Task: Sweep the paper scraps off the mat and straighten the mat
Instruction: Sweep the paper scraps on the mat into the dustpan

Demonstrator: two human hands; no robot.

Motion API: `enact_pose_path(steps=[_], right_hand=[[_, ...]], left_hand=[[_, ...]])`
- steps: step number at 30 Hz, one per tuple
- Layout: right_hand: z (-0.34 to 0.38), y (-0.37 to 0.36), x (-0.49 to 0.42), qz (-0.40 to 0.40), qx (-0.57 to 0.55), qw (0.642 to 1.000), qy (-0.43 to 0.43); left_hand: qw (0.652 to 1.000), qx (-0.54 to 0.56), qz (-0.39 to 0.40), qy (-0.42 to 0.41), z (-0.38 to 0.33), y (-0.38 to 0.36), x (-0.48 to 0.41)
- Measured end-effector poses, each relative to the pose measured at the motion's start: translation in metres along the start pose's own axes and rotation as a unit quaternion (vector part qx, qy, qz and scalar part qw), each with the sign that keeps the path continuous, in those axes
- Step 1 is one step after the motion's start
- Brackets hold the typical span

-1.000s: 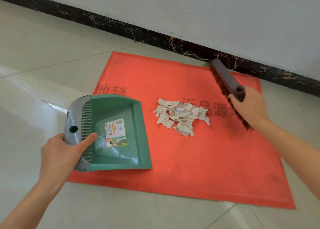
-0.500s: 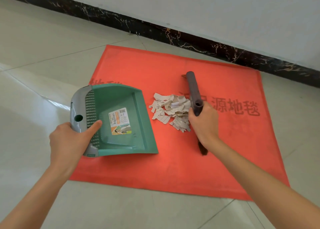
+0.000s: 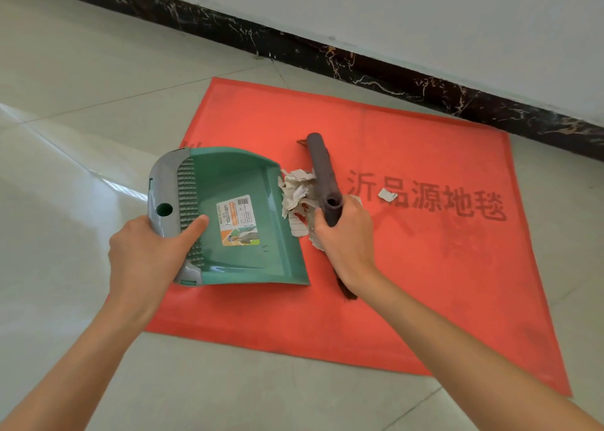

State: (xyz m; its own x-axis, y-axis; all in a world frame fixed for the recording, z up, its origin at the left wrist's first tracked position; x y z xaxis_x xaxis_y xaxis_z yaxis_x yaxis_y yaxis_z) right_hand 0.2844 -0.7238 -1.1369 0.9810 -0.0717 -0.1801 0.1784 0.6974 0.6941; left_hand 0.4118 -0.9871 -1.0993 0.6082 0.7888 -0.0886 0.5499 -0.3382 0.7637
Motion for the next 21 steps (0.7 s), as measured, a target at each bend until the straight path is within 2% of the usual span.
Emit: enact_pose_path(steps=[9, 15, 18, 21], right_hand=[[0.042, -0.018, 0.039, 0.048, -0.076, 0.996, 0.016], [0.069, 0.005, 0.042, 0.059, -0.152, 0.986, 0.028], [0.057, 0.041, 0.011, 0.006, -0.170, 0.985, 0.006], [0.025, 0.085, -0.041, -0.061, -0.063, 0.995, 0.049]], left_hand=[[1.000, 0.000, -0.001, 0.003, -0.004, -0.007, 0.005], [1.000, 0.001, 0.011, 0.015, 0.005, -0.009, 0.006], [0.999, 0.006, 0.016, 0.031, 0.012, -0.010, 0.006], [0.999, 0.009, 0.024, 0.035, 0.010, -0.008, 0.008]])
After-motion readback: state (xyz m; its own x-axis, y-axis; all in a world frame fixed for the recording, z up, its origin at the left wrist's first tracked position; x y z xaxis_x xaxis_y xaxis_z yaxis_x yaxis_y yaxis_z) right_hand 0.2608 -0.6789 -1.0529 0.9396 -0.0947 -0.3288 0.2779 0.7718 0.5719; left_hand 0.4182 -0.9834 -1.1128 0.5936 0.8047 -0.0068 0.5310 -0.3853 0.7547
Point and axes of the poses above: each hand's wrist, its own x-axis away from the middle knuckle, its own y-axis out of the back of the hand, z = x × y, the point moved 6 cm from there along -x, towards the middle knuckle, and after that the axes turned 10 degrees about -z, right-handed, at the moved point
